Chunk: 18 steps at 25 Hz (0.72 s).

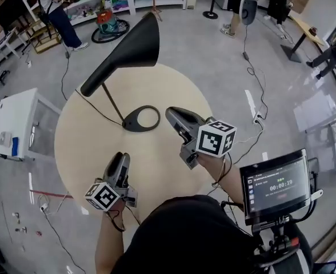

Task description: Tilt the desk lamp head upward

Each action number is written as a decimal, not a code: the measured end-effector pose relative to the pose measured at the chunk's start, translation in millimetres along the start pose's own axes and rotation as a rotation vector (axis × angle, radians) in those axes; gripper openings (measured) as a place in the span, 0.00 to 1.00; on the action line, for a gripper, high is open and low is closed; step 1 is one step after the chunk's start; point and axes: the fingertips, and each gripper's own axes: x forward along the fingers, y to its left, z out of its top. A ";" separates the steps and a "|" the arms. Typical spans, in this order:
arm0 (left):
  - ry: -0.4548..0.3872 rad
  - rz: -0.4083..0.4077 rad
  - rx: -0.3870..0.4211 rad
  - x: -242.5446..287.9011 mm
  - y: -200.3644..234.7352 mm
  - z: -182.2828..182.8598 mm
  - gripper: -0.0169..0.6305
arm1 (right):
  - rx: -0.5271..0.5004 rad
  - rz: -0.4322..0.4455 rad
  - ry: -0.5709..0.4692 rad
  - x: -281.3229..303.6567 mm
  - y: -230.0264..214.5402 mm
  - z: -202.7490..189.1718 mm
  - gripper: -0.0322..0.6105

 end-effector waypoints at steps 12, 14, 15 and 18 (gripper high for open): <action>0.127 0.077 -0.101 -38.2 19.9 -74.8 0.32 | -0.170 -0.084 0.248 -32.5 -15.0 -125.8 0.10; 0.127 0.088 -0.099 -41.1 23.9 -79.8 0.32 | -0.165 -0.077 0.306 -41.9 -13.4 -150.2 0.10; 0.128 0.092 -0.099 -41.9 25.1 -82.2 0.32 | -0.156 -0.068 0.327 -45.6 -11.0 -160.1 0.10; 0.136 0.092 -0.107 -39.7 27.7 -87.6 0.32 | -0.163 -0.042 0.369 -48.9 -1.1 -178.7 0.10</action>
